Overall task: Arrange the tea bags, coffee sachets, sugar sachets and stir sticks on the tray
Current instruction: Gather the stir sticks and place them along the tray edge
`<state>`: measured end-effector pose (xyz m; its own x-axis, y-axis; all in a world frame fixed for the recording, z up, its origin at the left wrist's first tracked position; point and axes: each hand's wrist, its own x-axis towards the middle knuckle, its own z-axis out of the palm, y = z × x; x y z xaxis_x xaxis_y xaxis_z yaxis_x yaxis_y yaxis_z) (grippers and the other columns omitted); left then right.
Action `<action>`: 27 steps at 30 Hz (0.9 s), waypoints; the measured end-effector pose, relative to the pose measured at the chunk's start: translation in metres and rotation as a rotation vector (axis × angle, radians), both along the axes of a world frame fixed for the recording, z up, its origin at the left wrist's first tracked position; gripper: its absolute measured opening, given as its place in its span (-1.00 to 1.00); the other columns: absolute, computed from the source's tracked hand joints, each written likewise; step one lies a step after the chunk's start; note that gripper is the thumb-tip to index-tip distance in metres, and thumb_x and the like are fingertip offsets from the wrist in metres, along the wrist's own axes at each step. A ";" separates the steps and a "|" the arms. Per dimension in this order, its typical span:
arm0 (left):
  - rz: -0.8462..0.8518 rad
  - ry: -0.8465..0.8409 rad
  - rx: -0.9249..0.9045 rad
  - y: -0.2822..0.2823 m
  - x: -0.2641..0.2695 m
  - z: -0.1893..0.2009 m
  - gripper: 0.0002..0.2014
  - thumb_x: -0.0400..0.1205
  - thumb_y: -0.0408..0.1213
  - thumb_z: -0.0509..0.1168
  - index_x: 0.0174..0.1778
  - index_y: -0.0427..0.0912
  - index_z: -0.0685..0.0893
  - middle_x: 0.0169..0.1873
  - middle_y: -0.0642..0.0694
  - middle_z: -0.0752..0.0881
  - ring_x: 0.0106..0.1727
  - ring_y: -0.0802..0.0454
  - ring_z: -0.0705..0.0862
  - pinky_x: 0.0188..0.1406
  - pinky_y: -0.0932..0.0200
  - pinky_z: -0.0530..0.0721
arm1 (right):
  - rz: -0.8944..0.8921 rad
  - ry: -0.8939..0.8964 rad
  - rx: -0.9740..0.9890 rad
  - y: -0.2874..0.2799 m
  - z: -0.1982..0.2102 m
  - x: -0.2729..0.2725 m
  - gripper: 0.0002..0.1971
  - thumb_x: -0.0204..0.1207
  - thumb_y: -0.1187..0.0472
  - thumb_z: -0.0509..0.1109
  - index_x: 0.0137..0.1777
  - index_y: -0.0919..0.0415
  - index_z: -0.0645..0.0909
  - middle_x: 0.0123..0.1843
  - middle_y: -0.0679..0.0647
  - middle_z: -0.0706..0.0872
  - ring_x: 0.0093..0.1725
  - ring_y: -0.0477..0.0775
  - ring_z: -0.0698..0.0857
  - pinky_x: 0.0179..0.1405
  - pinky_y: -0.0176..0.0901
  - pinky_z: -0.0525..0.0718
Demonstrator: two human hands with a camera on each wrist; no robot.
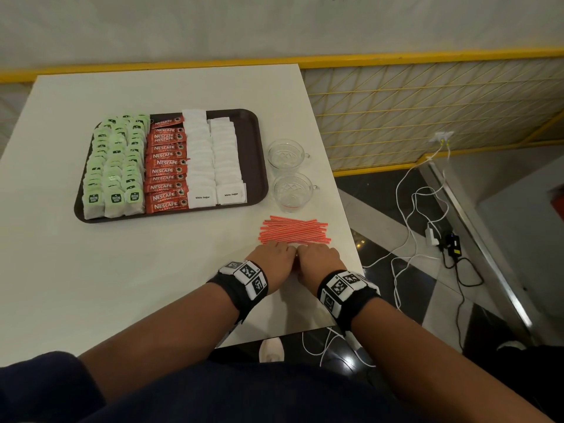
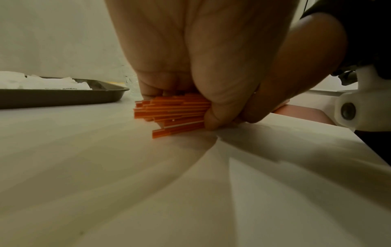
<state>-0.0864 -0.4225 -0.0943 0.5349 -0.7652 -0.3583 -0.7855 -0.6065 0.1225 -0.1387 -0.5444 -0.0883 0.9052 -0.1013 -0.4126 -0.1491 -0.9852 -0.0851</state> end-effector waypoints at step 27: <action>0.175 0.220 -0.021 0.070 0.069 0.144 -0.87 0.73 -0.22 0.17 0.08 -0.19 0.55 -0.11 -0.08 0.61 -0.14 -0.01 0.53 -0.21 0.23 0.48 | 0.165 -0.123 0.340 0.027 0.098 0.044 -0.68 0.46 -0.06 0.47 0.10 0.04 0.50 -0.12 -0.03 0.66 -0.11 0.06 0.65 -0.14 -0.13 0.57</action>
